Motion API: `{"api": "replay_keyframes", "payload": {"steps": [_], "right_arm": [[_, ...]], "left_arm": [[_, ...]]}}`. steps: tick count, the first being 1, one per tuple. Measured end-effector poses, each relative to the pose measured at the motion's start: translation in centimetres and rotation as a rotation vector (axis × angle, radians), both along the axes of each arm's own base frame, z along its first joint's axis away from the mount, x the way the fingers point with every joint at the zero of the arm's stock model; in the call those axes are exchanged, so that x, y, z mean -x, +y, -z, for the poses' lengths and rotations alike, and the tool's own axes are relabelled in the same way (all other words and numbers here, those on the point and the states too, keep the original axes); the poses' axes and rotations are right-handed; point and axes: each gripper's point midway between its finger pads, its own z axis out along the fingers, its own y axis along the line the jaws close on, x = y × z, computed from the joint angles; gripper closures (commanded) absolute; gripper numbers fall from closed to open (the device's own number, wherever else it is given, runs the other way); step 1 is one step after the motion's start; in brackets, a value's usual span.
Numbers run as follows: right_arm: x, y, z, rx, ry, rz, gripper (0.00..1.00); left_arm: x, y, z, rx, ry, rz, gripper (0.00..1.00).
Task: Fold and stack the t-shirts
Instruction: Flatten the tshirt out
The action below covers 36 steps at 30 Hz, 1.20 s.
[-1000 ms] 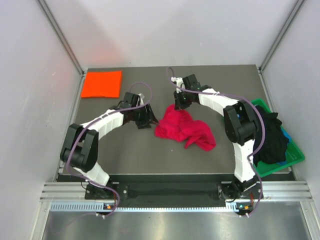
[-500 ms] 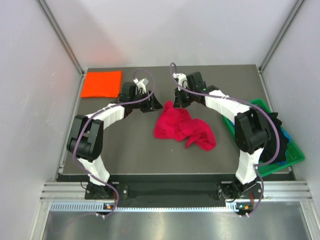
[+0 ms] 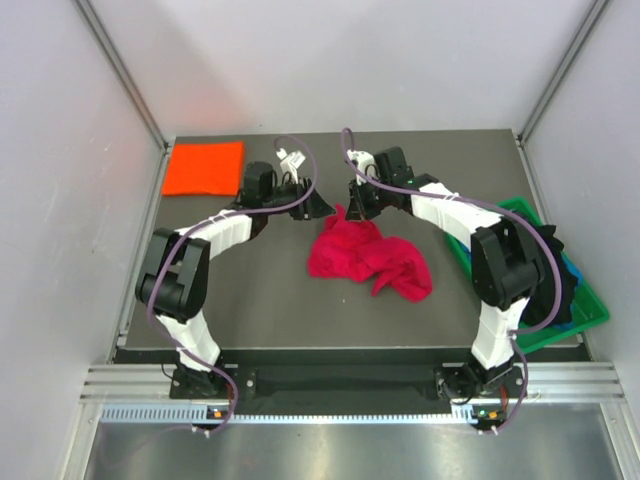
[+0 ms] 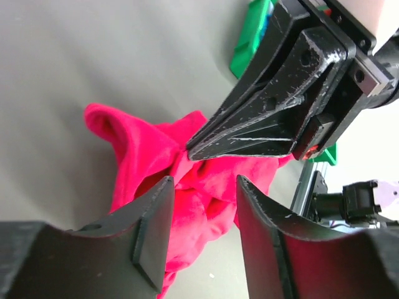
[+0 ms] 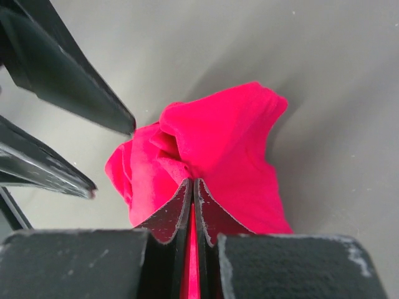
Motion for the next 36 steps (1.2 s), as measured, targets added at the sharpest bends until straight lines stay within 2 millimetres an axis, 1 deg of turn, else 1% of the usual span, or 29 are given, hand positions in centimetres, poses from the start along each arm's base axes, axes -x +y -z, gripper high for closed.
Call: {"api": "replay_keyframes", "payload": {"steps": [5, 12, 18, 23, 29, 36], "right_arm": [[0.0, 0.2, -0.2, -0.01, -0.004, -0.005, 1.0], [-0.1, 0.2, -0.2, -0.013, -0.005, -0.006, 1.0], [0.0, 0.2, -0.2, -0.014, -0.005, -0.006, 1.0], [0.0, 0.3, -0.3, -0.016, -0.003, -0.009, 1.0], [0.0, 0.3, -0.3, -0.017, -0.002, -0.011, 1.0], [0.0, 0.3, -0.3, -0.018, -0.002, -0.011, 1.0]], "left_arm": [[0.4, -0.8, 0.6, 0.004, -0.004, 0.038, 0.57], [0.7, -1.8, 2.4, -0.029, -0.003, 0.075, 0.55], [0.8, -2.1, 3.1, -0.05, -0.013, 0.08, 0.55], [0.4, -2.2, 3.4, -0.064, -0.024, 0.068, 0.55], [-0.2, -1.7, 4.0, -0.111, -0.053, 0.039, 0.55], [-0.7, -1.6, 4.0, -0.134, -0.071, 0.033, 0.55]]}}
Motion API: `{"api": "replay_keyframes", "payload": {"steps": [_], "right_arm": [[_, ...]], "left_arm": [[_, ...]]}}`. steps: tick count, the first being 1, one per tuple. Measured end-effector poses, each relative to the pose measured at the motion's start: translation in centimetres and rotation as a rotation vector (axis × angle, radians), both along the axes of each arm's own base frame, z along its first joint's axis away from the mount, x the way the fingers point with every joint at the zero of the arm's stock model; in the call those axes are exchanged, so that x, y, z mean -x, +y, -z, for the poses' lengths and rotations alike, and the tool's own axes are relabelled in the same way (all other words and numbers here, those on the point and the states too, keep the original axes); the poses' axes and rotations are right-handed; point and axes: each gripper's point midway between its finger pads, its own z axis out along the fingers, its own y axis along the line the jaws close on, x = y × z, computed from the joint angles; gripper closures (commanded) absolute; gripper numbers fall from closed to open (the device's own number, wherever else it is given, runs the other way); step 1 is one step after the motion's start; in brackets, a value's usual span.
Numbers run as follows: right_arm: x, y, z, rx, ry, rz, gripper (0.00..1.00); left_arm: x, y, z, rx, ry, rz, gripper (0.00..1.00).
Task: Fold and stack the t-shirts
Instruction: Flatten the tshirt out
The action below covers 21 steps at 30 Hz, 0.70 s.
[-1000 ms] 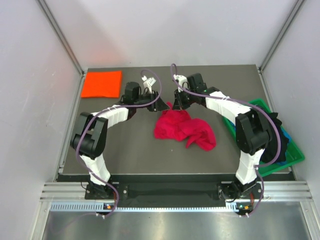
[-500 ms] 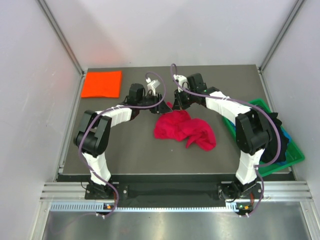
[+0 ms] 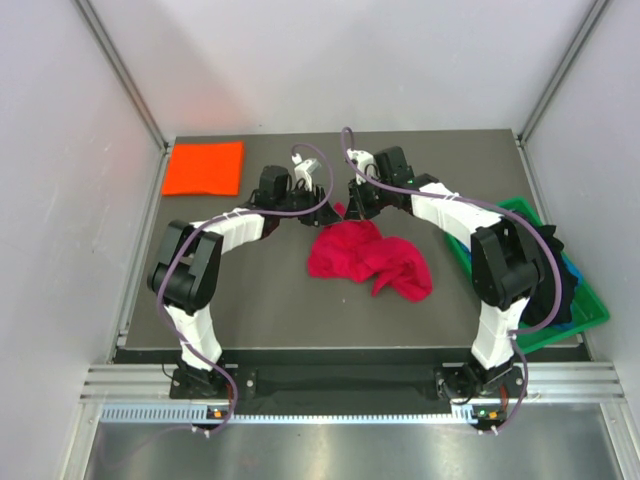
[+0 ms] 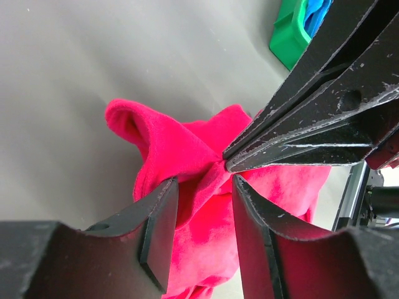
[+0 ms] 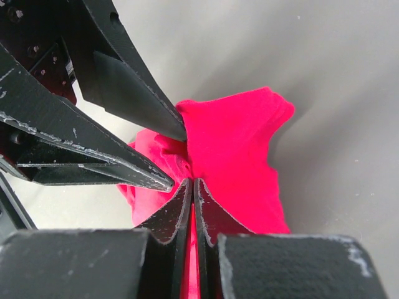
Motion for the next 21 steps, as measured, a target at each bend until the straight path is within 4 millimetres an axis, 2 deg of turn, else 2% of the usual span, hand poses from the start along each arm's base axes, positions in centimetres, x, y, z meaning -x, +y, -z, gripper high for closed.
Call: {"api": "replay_keyframes", "payload": {"steps": [4, 11, 14, 15, 16, 17, 19, 20, 21], "right_arm": [[0.0, 0.0, 0.0, 0.0, 0.0, 0.0, 1.0], [0.0, 0.0, 0.0, 0.0, 0.0, 0.0, 1.0], [0.0, 0.0, 0.0, 0.0, 0.001, 0.0, 1.0], [0.0, 0.0, 0.0, 0.0, 0.001, 0.0, 0.98], [0.0, 0.0, 0.0, 0.0, 0.001, 0.002, 0.96], [0.0, 0.0, 0.0, 0.001, 0.003, 0.004, 0.89], [-0.1, -0.2, 0.1, 0.006, 0.009, 0.022, 0.77], [-0.2, -0.4, 0.2, 0.013, 0.015, 0.036, 0.67], [-0.3, -0.6, 0.3, 0.024, 0.022, 0.055, 0.63]], "left_arm": [[0.2, -0.2, 0.0, 0.0, -0.001, 0.007, 0.57], [1.1, -1.3, -0.1, 0.003, -0.002, 0.043, 0.66], [1.3, -1.5, -0.1, 0.005, 0.0, 0.052, 0.77], [1.4, -1.5, -0.1, 0.004, 0.0, 0.053, 0.88], [1.4, -1.5, -0.1, 0.005, 0.003, 0.053, 0.93], [1.4, -1.5, 0.0, 0.003, 0.004, 0.052, 0.99], [1.4, -1.5, 0.0, 0.0, 0.007, 0.052, 1.0], [1.4, -1.5, 0.0, -0.001, 0.011, 0.052, 1.0], [1.5, -1.5, 0.0, -0.003, 0.017, 0.052, 1.0]]}}
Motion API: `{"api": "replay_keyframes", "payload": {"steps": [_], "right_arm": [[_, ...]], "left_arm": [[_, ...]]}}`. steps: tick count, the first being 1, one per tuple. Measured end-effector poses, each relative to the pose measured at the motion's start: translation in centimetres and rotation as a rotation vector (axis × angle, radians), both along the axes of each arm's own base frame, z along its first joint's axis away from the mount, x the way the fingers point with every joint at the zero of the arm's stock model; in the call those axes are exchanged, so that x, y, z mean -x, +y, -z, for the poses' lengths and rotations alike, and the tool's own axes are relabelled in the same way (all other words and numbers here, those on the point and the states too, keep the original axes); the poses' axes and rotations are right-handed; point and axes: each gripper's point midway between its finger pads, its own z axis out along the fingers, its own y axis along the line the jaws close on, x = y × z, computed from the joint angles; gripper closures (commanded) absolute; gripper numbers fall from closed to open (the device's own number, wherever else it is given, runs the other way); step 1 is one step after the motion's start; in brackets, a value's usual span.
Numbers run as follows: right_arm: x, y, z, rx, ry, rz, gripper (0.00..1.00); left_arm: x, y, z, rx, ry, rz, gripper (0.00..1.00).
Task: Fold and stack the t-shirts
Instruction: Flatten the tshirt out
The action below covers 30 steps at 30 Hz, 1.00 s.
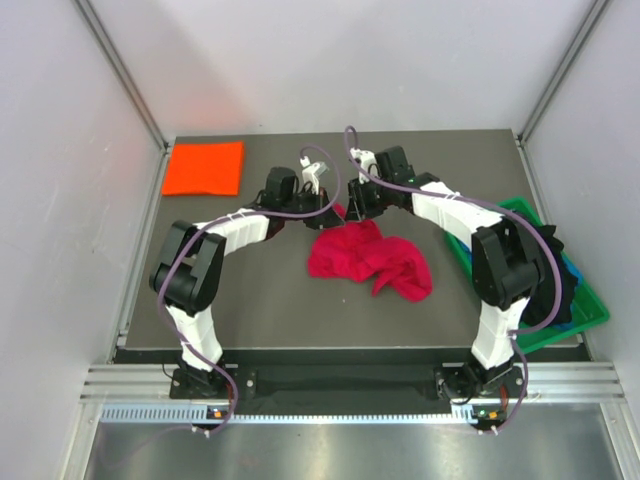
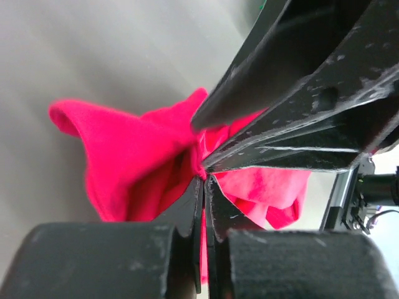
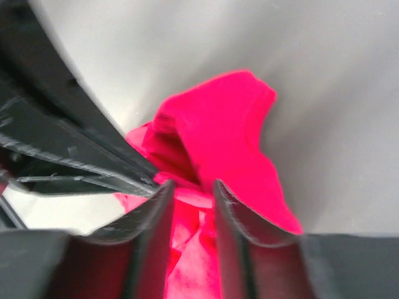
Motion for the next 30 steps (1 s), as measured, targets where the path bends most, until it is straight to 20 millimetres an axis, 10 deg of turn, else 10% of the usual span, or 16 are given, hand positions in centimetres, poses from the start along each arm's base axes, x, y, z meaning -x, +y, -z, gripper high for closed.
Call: {"api": "replay_keyframes", "payload": {"steps": [6, 13, 24, 30], "right_arm": [[-0.5, -4.0, -1.1, 0.049, 0.072, 0.193, 0.5], [0.2, -11.8, -6.4, 0.031, 0.038, 0.482, 0.45], [9.9, -14.2, 0.5, 0.224, 0.222, 0.558, 0.44], [13.4, -11.0, 0.3, 0.233, 0.192, 0.501, 0.44]], "left_arm": [[-0.2, 1.3, 0.3, -0.081, 0.034, -0.084, 1.0], [-0.1, 3.5, -4.6, -0.124, -0.043, -0.204, 1.0], [1.0, 9.0, -11.5, -0.214, -0.16, -0.454, 1.0], [2.1, 12.3, -17.0, -0.23, -0.254, -0.597, 1.0]]}}
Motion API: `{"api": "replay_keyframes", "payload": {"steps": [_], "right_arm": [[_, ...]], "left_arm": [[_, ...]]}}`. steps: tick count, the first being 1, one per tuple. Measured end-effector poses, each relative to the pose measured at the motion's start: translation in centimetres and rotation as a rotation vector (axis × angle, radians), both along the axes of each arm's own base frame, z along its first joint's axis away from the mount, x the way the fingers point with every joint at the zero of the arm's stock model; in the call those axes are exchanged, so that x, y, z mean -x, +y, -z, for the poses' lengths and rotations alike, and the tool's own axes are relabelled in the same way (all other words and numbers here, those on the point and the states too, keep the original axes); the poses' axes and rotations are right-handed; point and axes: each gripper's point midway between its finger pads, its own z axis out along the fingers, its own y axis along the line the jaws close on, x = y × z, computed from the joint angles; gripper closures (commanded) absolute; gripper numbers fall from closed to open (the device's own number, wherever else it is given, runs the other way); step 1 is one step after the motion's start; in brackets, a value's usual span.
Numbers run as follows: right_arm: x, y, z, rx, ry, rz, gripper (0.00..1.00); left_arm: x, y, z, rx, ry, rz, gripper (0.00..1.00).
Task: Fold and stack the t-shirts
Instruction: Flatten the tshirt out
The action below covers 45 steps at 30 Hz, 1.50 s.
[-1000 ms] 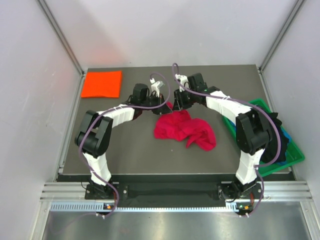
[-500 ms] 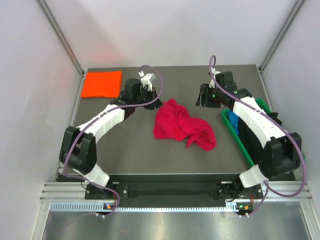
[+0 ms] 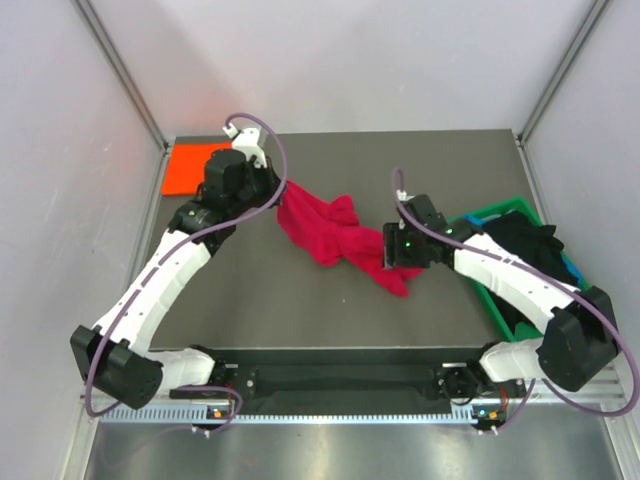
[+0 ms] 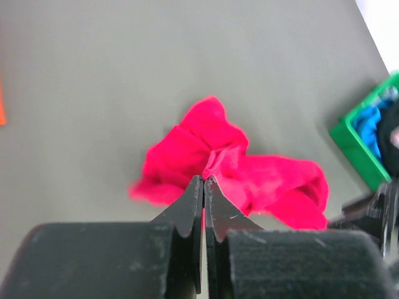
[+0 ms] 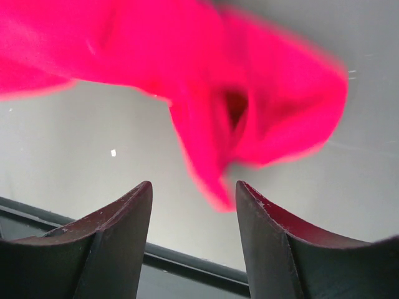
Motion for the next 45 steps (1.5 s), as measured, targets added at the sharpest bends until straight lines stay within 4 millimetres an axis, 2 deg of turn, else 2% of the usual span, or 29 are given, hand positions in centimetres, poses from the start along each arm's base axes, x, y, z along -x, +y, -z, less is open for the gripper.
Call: {"api": "replay_keyframes", "payload": {"steps": [5, 9, 13, 21, 26, 34, 40, 45], "right_arm": [[1.8, 2.4, -0.1, 0.035, -0.035, -0.035, 0.45], [2.7, 4.0, 0.1, 0.06, -0.057, -0.067, 0.45], [2.4, 4.8, 1.4, 0.105, -0.073, -0.083, 0.45], [0.0, 2.7, 2.7, 0.194, -0.096, -0.015, 0.47], [-2.4, 0.4, 2.6, 0.128, -0.1, 0.05, 0.5], [-3.4, -1.9, 2.9, -0.078, -0.13, 0.046, 0.47], [-5.3, -1.3, 1.9, -0.196, -0.186, -0.025, 0.51], [-5.9, -0.5, 1.4, -0.245, -0.22, -0.095, 0.55]], "left_arm": [[0.5, 2.4, -3.3, -0.035, -0.023, -0.103, 1.0], [1.2, 3.4, -5.4, -0.036, -0.046, -0.136, 1.0], [2.4, 4.0, -6.3, -0.028, -0.057, -0.148, 1.0], [3.1, 5.2, -5.5, -0.06, -0.023, -0.188, 1.0], [3.1, 5.7, -4.6, -0.082, -0.003, -0.207, 1.0], [1.5, 7.6, -3.0, -0.136, 0.029, -0.283, 1.0], [0.2, 8.5, -1.7, -0.158, 0.065, -0.311, 1.0], [-0.1, 8.5, -1.2, -0.162, 0.079, -0.309, 1.0]]}}
